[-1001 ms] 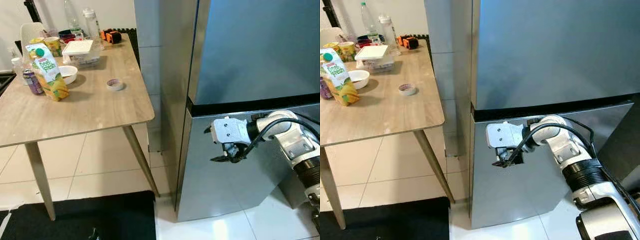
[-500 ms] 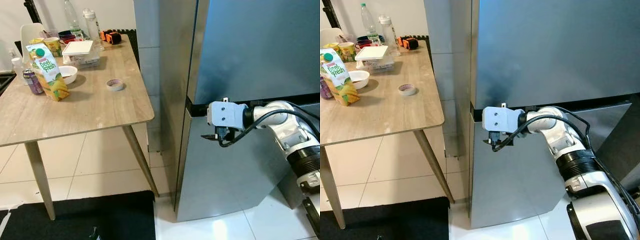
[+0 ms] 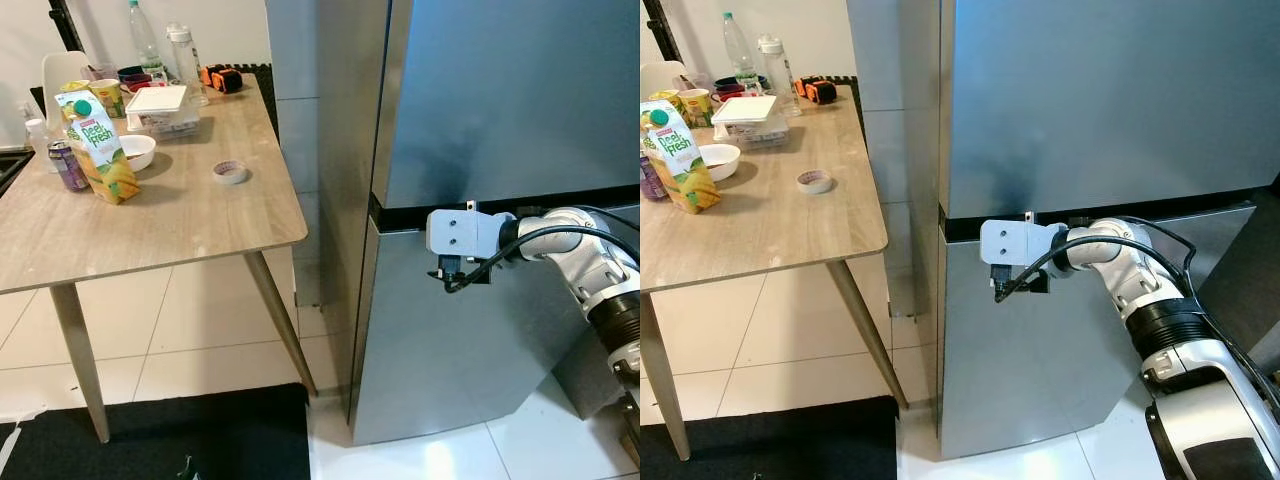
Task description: Restocking fridge
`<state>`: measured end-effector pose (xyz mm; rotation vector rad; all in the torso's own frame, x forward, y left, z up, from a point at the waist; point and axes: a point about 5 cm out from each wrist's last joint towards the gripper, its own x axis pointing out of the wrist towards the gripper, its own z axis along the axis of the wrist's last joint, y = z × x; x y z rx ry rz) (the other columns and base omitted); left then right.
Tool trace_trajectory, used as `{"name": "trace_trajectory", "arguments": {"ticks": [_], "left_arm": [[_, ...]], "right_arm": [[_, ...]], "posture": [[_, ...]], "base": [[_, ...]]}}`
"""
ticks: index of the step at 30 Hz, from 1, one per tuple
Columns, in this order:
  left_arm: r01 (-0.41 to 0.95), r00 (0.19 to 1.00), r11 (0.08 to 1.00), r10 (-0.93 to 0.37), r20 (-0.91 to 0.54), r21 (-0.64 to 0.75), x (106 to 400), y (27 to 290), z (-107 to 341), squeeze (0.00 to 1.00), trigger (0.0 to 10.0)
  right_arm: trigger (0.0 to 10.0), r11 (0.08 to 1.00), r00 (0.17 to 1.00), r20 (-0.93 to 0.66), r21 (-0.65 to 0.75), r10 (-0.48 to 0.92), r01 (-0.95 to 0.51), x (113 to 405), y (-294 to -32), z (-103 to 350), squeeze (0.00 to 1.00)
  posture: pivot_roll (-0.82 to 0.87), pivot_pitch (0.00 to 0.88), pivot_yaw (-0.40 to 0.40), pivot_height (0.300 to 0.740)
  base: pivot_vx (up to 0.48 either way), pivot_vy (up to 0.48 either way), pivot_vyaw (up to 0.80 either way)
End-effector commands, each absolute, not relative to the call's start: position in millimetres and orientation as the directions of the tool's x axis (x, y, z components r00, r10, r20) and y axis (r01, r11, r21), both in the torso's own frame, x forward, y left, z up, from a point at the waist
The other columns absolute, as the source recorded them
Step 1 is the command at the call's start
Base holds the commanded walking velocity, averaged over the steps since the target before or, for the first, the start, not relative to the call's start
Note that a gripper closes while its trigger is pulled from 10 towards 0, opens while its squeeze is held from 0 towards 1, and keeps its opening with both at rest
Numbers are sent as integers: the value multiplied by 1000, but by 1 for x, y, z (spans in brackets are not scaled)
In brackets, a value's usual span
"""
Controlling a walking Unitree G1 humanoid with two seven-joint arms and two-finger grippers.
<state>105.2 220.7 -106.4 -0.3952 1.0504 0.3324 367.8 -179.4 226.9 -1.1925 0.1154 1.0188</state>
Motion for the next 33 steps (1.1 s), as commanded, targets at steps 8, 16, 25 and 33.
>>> {"name": "trace_trajectory", "arguments": {"ticks": [8,16,25,33], "left_arm": [[-451,459,880,82,-885,-152,103,221,-107,0,10000],[-451,458,879,83,-885,-151,103,221,-107,0,10000],[-450,457,879,79,-886,-154,103,219,-107,0,10000],[-454,455,878,81,-887,-153,101,219,-108,0,10000]], "right_arm": [[10000,-161,372,-749,-531,548,-832,350,-178,194,0],[10000,-182,345,-742,-527,575,-830,347,-176,201,0],[10000,-29,448,-516,-678,730,-734,363,-150,227,0],[10000,43,562,-495,-724,663,-688,378,-147,223,0]], "posture": [[-97,0,-11,740],[-99,0,-11,740],[-99,0,-11,740],[-91,0,-14,740]], "base": [[0,0,0],[0,0,0],[0,0,0],[0,0,0]]}}
